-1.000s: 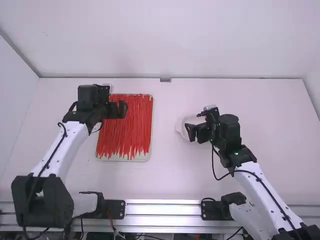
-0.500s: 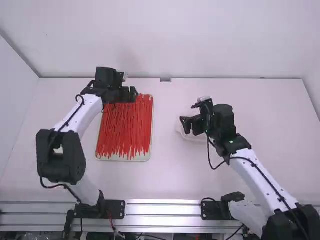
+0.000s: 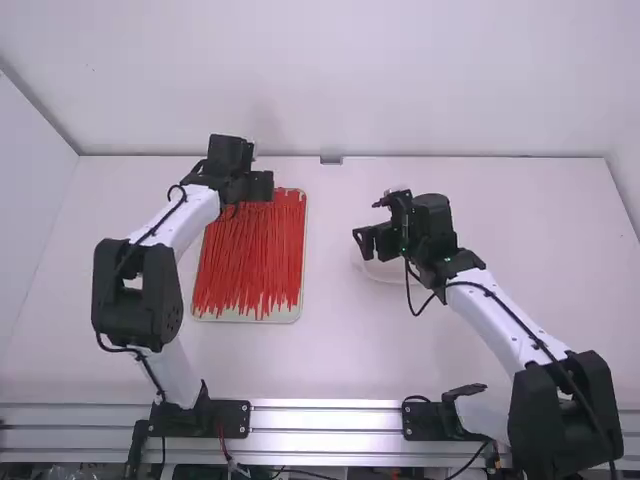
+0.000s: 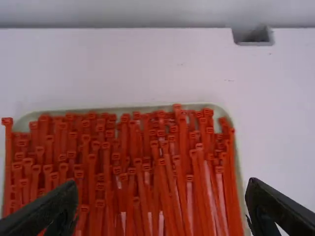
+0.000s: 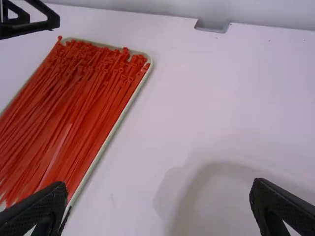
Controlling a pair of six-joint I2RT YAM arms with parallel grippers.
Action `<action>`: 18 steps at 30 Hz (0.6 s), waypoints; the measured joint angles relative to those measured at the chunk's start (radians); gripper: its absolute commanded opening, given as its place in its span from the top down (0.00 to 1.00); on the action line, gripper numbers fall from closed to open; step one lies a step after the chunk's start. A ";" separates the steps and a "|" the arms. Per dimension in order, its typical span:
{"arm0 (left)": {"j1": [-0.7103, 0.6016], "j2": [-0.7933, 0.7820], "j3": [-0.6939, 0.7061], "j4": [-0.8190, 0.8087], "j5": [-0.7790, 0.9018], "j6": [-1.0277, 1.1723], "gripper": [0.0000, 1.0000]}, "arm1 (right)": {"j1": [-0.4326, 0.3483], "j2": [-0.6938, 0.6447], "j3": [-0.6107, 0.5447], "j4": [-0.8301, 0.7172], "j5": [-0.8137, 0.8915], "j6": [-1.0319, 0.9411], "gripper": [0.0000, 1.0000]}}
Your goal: Fasten the cable tie
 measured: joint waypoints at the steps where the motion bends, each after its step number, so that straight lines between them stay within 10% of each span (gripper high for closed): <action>1: 0.004 0.009 0.000 0.011 -0.013 0.000 0.10 | 0.000 0.000 0.000 0.002 0.000 -0.003 0.01; 18: 0.034 0.146 0.000 0.081 -0.076 -0.008 0.21 | 0.000 0.000 0.000 -0.027 -0.002 -0.022 0.01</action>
